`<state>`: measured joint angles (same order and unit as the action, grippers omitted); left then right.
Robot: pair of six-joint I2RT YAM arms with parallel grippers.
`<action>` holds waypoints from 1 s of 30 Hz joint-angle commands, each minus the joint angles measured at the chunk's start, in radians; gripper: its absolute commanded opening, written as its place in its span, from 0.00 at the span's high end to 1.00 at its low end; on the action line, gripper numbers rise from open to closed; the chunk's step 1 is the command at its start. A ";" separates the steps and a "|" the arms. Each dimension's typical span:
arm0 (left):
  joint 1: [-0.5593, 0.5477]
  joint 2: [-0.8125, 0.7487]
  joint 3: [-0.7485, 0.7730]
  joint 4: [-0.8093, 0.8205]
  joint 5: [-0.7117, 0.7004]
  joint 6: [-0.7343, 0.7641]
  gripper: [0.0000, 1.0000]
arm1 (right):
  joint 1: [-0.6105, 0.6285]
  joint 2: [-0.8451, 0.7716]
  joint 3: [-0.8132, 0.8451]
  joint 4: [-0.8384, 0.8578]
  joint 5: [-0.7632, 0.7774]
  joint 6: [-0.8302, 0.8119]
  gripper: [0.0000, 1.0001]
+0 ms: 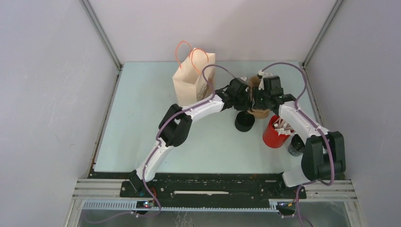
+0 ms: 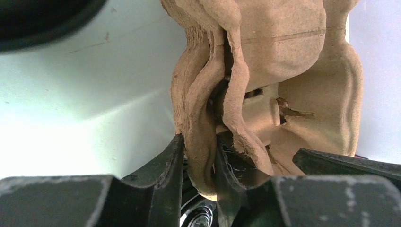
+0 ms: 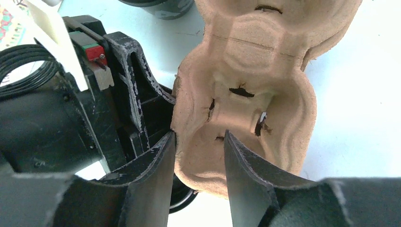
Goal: Pack the takeout coffee
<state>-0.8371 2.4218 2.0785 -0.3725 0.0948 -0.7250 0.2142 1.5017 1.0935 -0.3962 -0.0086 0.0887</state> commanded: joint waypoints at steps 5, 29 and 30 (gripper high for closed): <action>0.007 -0.018 -0.005 0.033 0.021 -0.014 0.90 | -0.189 -0.188 -0.050 -0.021 -0.272 0.107 0.38; 0.005 -0.002 0.034 -0.002 0.016 -0.017 0.96 | -0.093 -0.199 -0.020 -0.129 -0.427 -0.730 0.55; 0.005 0.000 0.039 -0.006 0.018 -0.016 0.96 | -0.097 -0.200 -0.020 -0.135 -0.434 -0.737 0.51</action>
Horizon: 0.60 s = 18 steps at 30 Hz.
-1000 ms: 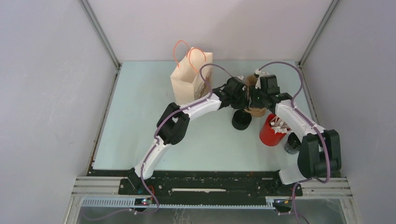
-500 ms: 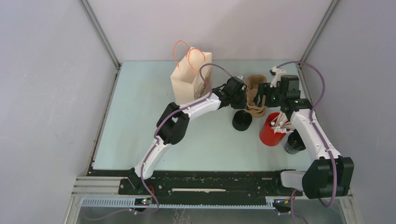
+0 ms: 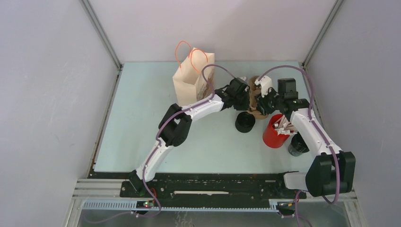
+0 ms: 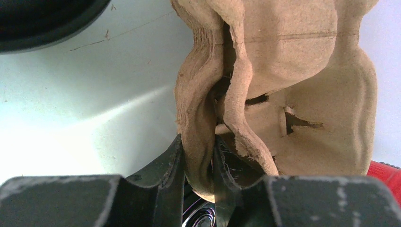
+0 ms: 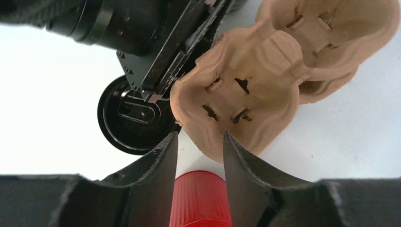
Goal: Pack the takeout coffee
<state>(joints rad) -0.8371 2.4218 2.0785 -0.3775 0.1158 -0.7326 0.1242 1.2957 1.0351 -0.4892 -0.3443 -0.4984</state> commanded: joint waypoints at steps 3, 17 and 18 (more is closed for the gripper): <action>0.003 -0.001 0.042 -0.007 -0.009 -0.002 0.96 | -0.012 0.017 0.038 -0.055 -0.126 -0.171 0.44; -0.003 0.012 0.051 -0.008 -0.005 -0.011 0.96 | -0.030 0.098 0.011 0.058 -0.116 -0.190 0.44; -0.003 0.013 0.053 -0.008 -0.007 -0.011 0.96 | -0.020 0.097 0.003 0.090 -0.091 -0.175 0.46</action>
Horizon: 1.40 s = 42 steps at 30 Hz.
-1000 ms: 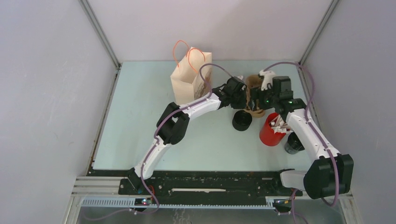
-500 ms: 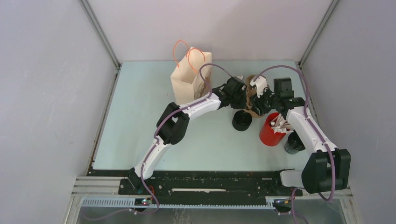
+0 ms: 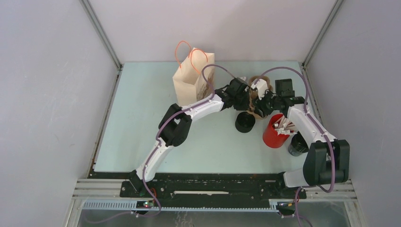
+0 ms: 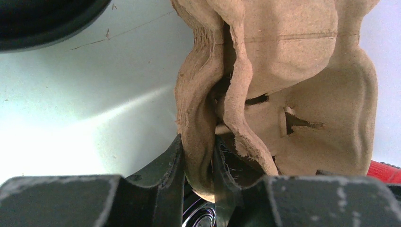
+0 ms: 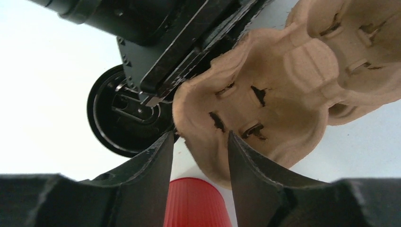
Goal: Pack the takeout coffee
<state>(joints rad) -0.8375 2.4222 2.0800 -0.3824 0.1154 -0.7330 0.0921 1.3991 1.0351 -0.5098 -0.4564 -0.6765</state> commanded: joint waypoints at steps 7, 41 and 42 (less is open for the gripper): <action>-0.010 0.012 0.052 -0.018 -0.027 -0.013 0.98 | 0.089 -0.013 0.002 0.159 0.228 0.045 0.97; -0.005 -0.090 0.027 -0.016 -0.031 0.073 0.60 | -0.147 -0.195 -0.058 0.281 -0.139 0.444 1.00; -0.006 -0.094 0.024 -0.009 -0.022 0.072 0.58 | -0.160 -0.202 -0.059 0.296 -0.144 0.490 1.00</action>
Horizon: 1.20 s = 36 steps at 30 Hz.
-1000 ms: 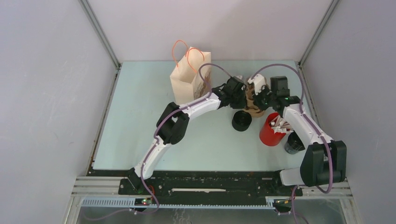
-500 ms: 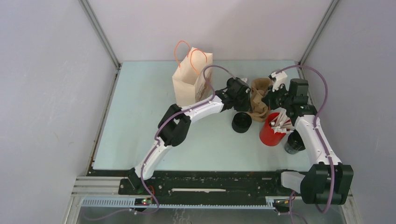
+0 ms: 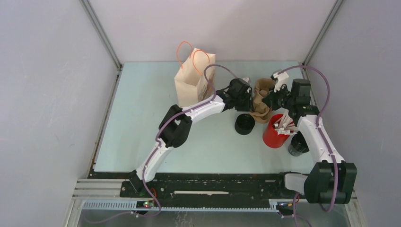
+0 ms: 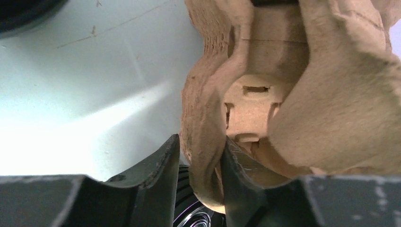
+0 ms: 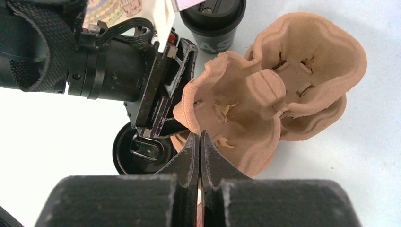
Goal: Pack the takeout coffee
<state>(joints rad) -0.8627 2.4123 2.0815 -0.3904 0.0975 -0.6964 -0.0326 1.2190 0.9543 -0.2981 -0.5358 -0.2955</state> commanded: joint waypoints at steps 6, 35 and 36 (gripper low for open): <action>0.021 -0.061 0.038 0.028 0.068 0.016 0.48 | -0.056 -0.070 0.021 0.093 -0.050 0.180 0.99; 0.033 -0.132 0.077 -0.027 0.006 0.075 0.77 | 0.165 -0.104 0.021 0.054 0.260 -0.017 1.00; 0.034 -0.132 0.079 -0.028 0.010 0.075 0.74 | 0.169 -0.104 0.021 0.055 0.262 -0.020 1.00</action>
<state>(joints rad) -0.8429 2.3669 2.0819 -0.4068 0.1429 -0.6544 0.1184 1.1484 0.9543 -0.3080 -0.3027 -0.2947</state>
